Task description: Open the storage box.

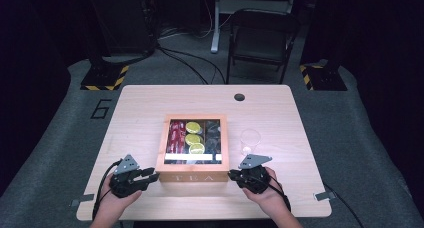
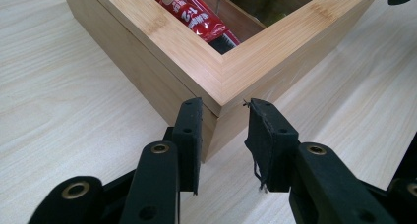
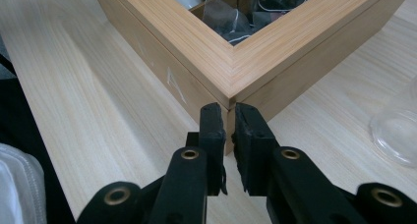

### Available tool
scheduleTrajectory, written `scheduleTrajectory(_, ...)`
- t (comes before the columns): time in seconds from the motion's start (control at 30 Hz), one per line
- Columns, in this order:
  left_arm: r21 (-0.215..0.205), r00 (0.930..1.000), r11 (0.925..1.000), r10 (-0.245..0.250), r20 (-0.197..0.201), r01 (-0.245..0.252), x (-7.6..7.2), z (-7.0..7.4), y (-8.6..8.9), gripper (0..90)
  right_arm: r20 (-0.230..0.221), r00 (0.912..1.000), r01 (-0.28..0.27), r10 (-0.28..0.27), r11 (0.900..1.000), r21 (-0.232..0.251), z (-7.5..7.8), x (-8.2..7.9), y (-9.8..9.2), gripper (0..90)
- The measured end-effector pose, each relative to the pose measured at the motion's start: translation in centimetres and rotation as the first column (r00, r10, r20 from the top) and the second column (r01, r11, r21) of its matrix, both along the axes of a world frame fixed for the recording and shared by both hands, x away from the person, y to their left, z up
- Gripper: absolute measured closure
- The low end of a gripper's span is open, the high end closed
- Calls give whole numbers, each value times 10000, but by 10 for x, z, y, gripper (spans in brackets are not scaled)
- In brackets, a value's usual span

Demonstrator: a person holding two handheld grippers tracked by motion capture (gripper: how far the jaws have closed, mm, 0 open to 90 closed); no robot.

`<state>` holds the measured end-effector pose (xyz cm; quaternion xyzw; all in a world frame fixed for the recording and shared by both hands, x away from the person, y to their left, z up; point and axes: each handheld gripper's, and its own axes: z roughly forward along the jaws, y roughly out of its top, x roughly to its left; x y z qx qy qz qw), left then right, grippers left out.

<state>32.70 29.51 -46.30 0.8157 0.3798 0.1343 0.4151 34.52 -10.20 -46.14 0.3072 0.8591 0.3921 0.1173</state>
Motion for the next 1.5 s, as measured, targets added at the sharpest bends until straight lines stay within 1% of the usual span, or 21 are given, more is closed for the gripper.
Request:
scheduleTrajectory(0.03,-9,9999,10000,-30,-114,30,0,0,0,672,51,10000,-45,46,10000,-52,0,0,0,830)
scheduleTrajectory(0.13,5,9999,10000,-78,-152,78,1,-2,0,701,-2,10000,-15,15,10000,-91,-1,1,0,845)
scheduleTrajectory(0.2,42,9994,9999,-150,-309,151,1,-3,0,716,-4,10000,-78,78,9999,-110,-1,2,0,848)
scheduleTrajectory(0.23,82,9997,9999,-88,-212,89,2,-4,-1,717,6,10000,-41,41,9999,-111,-2,2,0,850)
scheduleTrajectory(0.27,168,9995,9997,-147,-278,151,2,-4,-1,722,-33,10000,5,-5,10000,-78,-2,1,0,859)
scheduleTrajectory(0.3,136,9994,9998,-138,-330,143,2,-5,-1,728,-41,10000,6,-7,9999,-130,-2,1,1,861)
scheduleTrajectory(0.33,138,9996,9999,-74,-268,78,3,-5,-1,732,-8,10000,1,-1,9999,-140,-3,1,1,860)
scheduleTrajectory(0.37,256,9994,9996,-92,-338,101,3,-5,-1,738,-47,10000,28,-29,9999,-142,-3,1,1,859)
scheduleTrajectory(0.53,250,9996,9997,-39,-285,47,4,-6,0,774,61,10000,2,-1,9999,-160,-3,1,2,859)
scheduleTrajectory(0.77,359,9997,9993,-60,-238,68,4,-4,-2,779,191,9998,69,-65,9998,-164,-3,0,2,859)
scheduleTrajectory(0.8,277,9999,9996,26,-120,-23,4,-5,-2,780,208,9998,53,-49,9998,-177,-3,0,2,860)
scheduleTrajectory(0.9,358,10000,9994,25,-48,-23,4,-4,-3,781,247,9997,26,-23,9999,-126,-2,0,2,865)
scheduleTrajectory(0.93,443,10000,9990,-72,-37,74,4,-3,-3,781,240,9997,45,-44,10000,-38,-2,0,2,865)
scheduleTrajectory(1.03,308,9999,9995,52,107,-55,3,-1,-5,781,215,9997,59,-60,10000,48,0,0,1,865)
scheduleTrajectory(1.07,276,9999,9996,48,109,-51,3,0,-5,781,161,9998,115,-118,9997,218,1,0,1,864)
scheduleTrajectory(1.23,-27,9998,9999,131,167,-131,5,5,-5,780,364,9992,131,-147,9990,422,7,0,0,863)
scheduleTrajectory(1.27,-98,9997,9998,167,202,-165,5,6,-5,779,338,9990,264,-282,9982,541,8,-1,1,863)
scheduleTrajectory(1.3,-154,9997,9997,176,190,-173,5,6,-6,778,381,9990,220,-240,9984,514,9,0,0,863)
scheduleTrajectory(1.4,-140,9996,9998,152,257,-149,8,10,-7,759,437,9989,121,-147,9982,587,12,2,0,863)
scheduleTrajectory(1.43,-172,9992,9996,231,329,-226,8,10,-8,751,402,9989,199,-227,9974,686,13,2,1,862)
scheduleTrajectory(1.5,-142,9991,9996,238,359,-233,10,13,-10,745,412,9989,183,-211,9976,666,15,3,2,860)
